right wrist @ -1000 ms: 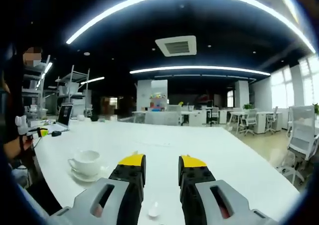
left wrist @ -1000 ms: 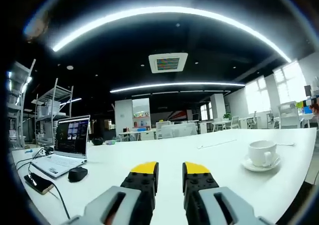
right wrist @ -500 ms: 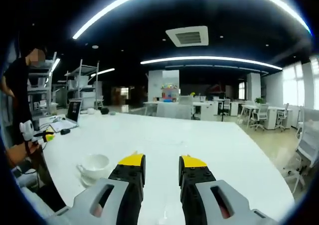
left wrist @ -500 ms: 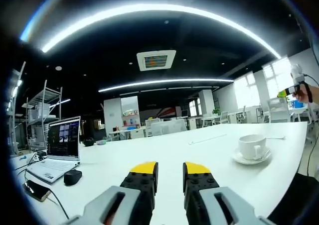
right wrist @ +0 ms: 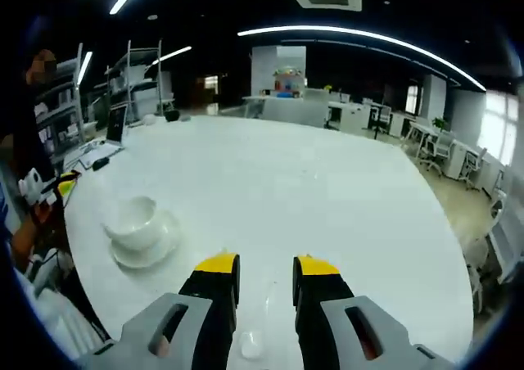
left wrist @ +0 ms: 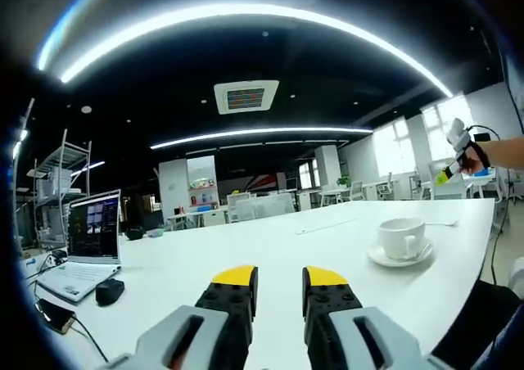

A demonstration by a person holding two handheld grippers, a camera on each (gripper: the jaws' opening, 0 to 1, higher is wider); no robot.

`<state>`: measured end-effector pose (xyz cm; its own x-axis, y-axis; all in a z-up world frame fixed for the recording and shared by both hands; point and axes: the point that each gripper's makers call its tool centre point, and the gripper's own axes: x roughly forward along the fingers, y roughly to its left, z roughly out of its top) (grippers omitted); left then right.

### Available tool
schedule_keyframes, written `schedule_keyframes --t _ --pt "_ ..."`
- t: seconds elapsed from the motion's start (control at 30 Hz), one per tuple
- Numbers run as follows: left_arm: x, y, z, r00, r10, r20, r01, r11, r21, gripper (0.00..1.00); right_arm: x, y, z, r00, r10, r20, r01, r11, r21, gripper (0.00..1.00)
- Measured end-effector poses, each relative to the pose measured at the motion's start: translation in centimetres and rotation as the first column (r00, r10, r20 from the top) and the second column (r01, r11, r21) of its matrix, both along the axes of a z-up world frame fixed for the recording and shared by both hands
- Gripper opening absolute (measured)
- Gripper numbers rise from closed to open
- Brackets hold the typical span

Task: Tidy tabletop coffee trays, cups and spoons，present forward

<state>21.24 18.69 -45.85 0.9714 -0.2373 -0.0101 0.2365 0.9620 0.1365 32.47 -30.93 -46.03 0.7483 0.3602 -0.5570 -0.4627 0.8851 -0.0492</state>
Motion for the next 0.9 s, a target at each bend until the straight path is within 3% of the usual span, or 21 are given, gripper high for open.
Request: schedule_keyframes --t 0.13,0.2,0.27,0.43,0.63,0.9 --pt "-0.3 -1.2 -0.2 0.996 -0.083 -0.021 0.083 0.997 -0.011 0.24 0.9 -0.2 -2.3 0.995 0.002 -0.095 -0.005 0.999 -0.033 0.26" --pt "-0.6 -1.7 -0.3 0.993 -0.113 -0.033 0.112 0.994 -0.008 0.25 0.9 0.0 -3.0 0.993 0.004 -0.114 -0.009 0.999 -0.047 0.26" --pt "-0.9 -2.2 -0.4 0.99 -0.137 -0.044 0.137 0.991 -0.001 0.25 0.8 0.0 -4.3 0.983 0.005 -0.183 -0.016 0.998 -0.055 0.26" --pt "-1.6 -3.4 -0.3 0.979 -0.195 -0.064 0.195 0.981 0.005 0.25 1.1 -0.4 -6.5 0.963 0.008 -0.268 -0.039 0.993 -0.11 0.26" --pt "-2.0 -3.8 -0.1 0.971 -0.226 -0.075 0.227 0.974 0.009 0.25 1.2 -0.4 -8.4 0.942 0.004 -0.336 -0.061 0.986 -0.158 0.26" --pt "-2.3 -3.5 0.7 0.972 -0.225 -0.068 0.227 0.973 0.029 0.25 0.8 -0.7 -9.9 0.924 -0.017 -0.383 -0.063 0.979 -0.194 0.26"
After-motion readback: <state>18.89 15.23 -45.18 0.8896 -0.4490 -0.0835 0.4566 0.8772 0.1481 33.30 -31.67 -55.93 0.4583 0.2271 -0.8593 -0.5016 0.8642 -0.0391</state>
